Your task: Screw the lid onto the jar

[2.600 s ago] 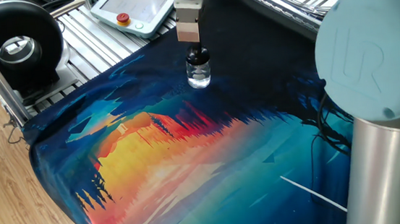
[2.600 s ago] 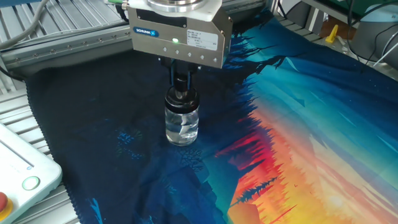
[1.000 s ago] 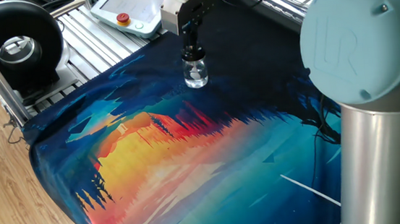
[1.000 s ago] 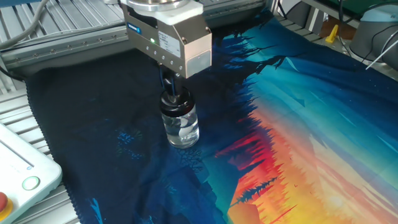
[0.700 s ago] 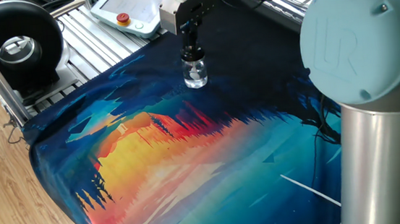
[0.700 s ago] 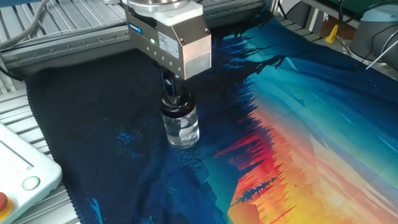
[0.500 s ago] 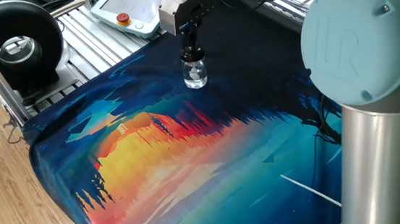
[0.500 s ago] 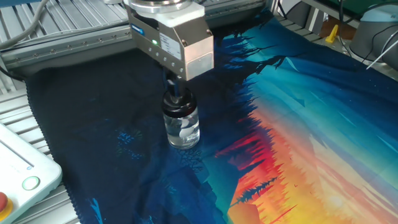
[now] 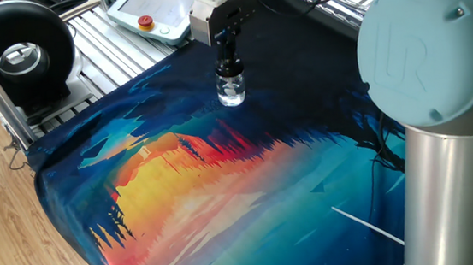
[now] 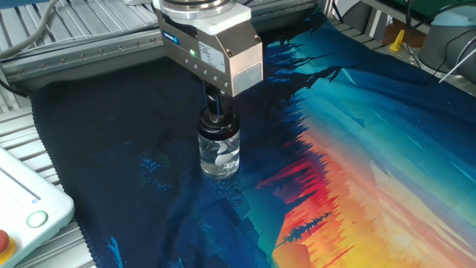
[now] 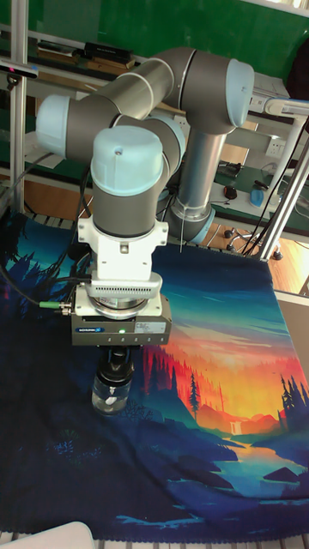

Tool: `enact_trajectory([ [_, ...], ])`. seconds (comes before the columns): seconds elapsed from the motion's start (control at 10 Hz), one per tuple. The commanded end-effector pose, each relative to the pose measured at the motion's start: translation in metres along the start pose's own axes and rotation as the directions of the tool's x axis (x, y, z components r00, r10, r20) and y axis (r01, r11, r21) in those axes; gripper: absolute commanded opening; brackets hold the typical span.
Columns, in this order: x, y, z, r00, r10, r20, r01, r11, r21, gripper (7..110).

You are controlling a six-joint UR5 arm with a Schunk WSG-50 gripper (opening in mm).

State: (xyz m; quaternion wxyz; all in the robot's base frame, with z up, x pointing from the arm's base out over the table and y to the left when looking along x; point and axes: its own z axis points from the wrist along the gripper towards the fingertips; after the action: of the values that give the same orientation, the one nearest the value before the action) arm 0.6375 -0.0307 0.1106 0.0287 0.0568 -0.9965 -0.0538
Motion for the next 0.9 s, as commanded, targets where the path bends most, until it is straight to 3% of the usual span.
enact_trajectory([
  [0.0, 0.003, 0.009, -0.002, 0.999, -0.053, -0.004, 0.053, 0.998, -0.039, 44],
  [0.4, 0.002, -0.002, 0.004, 0.996, -0.086, -0.003, 0.086, 0.996, -0.001, 44],
  [0.8, 0.010, 0.008, -0.002, 0.996, -0.085, -0.036, 0.085, 0.996, -0.002, 44],
])
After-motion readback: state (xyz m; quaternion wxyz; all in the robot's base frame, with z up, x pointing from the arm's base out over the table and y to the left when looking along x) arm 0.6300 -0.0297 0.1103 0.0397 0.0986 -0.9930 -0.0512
